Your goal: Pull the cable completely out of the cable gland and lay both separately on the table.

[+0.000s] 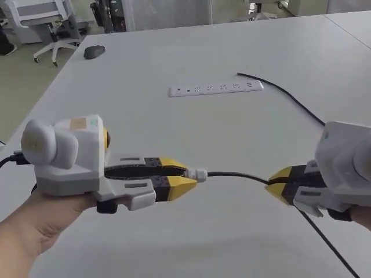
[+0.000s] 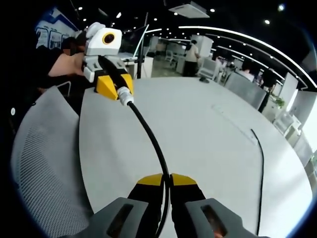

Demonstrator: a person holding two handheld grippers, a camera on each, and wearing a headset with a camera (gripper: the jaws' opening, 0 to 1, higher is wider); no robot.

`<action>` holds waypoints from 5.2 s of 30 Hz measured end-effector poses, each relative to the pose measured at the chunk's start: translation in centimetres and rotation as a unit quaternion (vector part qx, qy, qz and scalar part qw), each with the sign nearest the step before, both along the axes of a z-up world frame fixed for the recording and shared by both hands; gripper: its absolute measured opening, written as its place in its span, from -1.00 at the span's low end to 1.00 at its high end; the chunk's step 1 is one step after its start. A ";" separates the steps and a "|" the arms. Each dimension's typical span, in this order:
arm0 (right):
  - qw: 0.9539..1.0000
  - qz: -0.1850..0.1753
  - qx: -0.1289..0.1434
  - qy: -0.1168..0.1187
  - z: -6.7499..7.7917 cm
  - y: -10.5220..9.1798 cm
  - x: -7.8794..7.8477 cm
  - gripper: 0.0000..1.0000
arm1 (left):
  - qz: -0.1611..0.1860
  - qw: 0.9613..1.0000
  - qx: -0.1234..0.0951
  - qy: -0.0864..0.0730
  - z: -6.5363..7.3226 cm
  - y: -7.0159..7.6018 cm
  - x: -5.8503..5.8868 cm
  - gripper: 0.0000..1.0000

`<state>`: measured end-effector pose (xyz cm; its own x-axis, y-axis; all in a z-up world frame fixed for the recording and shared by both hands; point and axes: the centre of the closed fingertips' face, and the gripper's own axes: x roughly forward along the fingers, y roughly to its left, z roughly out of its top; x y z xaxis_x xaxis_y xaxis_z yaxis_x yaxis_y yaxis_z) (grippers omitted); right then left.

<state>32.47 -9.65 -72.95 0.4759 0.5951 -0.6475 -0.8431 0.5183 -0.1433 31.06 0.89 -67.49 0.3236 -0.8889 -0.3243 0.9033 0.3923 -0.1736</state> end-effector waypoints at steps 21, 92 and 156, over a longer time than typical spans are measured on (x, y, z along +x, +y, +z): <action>0.998 0.026 0.057 0.009 2.0 3.1 -0.7 -0.66 | 0.017 1.000 -0.012 -0.003 0.3 0.4 0.7 -0.70; 0.991 0.129 0.028 -0.017 1.6 12.1 1.2 -1.00 | 0.115 0.992 -0.047 -0.008 0.3 10.0 -0.7 -0.70; 0.984 0.097 0.131 0.070 -8.5 29.4 4.6 -1.00 | 0.207 0.975 -0.025 0.071 -13.1 17.1 -3.9 -0.69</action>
<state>37.07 19.73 -81.48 0.2549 0.8209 -0.5110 -0.9316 0.3501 0.0977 27.20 17.97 -80.63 0.6131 -0.7077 -0.3511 0.6348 0.7059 -0.3144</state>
